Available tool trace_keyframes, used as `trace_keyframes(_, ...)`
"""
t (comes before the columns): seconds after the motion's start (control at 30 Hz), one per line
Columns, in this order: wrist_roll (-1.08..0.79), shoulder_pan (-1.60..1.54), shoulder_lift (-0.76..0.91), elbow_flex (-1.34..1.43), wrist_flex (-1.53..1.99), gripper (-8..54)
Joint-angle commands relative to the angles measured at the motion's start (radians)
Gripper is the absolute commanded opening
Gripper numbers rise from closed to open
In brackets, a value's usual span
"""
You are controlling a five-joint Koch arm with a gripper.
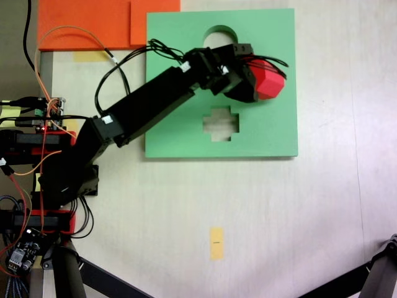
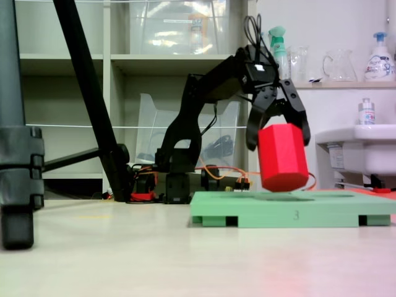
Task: Put the octagonal pillar block into the corresponding hole
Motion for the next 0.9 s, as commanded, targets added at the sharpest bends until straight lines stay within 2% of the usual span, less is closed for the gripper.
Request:
trace_keyframes(0.0,0.011,-0.026,0.011,-0.089,-0.052,20.6)
trace_keyframes(0.63,0.014,-0.044,-0.046,-0.089,-0.043,20.7)
trace_keyframes(0.87,0.118,-0.041,-0.054,-0.089,-0.032,20.7)
